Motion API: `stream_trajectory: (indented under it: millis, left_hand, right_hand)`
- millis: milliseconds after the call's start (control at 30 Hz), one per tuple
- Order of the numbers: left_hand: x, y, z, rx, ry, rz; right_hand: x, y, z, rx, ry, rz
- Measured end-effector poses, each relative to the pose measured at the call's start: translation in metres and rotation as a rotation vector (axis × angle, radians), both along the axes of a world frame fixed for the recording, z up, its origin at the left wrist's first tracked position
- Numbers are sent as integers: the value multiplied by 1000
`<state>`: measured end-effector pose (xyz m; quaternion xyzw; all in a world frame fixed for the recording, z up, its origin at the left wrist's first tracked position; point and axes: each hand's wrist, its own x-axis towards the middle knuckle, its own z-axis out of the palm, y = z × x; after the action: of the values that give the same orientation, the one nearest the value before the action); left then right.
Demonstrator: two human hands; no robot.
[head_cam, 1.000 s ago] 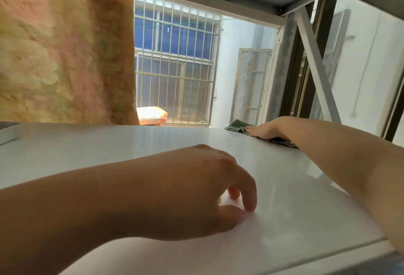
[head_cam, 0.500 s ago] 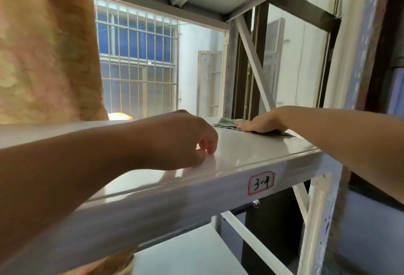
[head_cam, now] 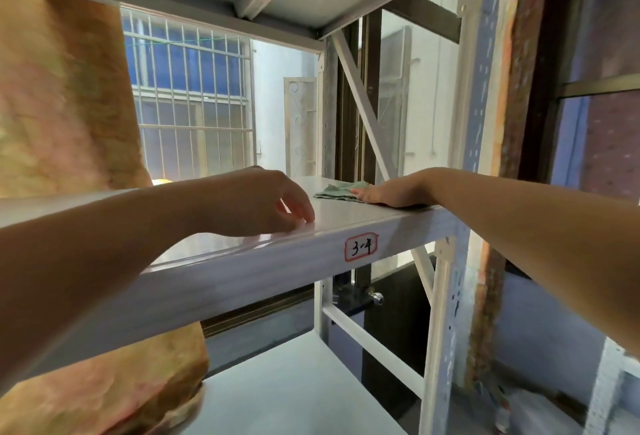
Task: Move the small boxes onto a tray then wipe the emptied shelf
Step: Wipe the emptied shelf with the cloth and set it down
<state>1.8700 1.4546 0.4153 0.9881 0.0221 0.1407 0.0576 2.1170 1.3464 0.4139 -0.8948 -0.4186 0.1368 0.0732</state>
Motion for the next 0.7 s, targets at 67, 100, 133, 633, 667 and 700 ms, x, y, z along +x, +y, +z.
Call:
stream_trajectory:
  millis: [67, 100, 133, 633, 667, 700]
  left_hand:
    - [0, 0, 0, -11, 8, -6]
    - [-1, 0, -1, -13, 9, -10]
    - [-1, 0, 0, -18, 10, -16]
    - [-12, 16, 18, -193, 190, -78]
    - [-14, 17, 19, -196, 198, -75]
    - [-17, 19, 20, -190, 200, -68]
  right_hand:
    - [-5, -4, -1, 13, -3, -12]
    - [-7, -5, -1, 16, -5, -16]
    - [-9, -6, -2, 21, -8, -15]
    - [-71, 1, 0, -19, -17, 133]
    - [-79, 5, -1, -19, -17, 168]
    - [-85, 8, -1, -20, -10, 198]
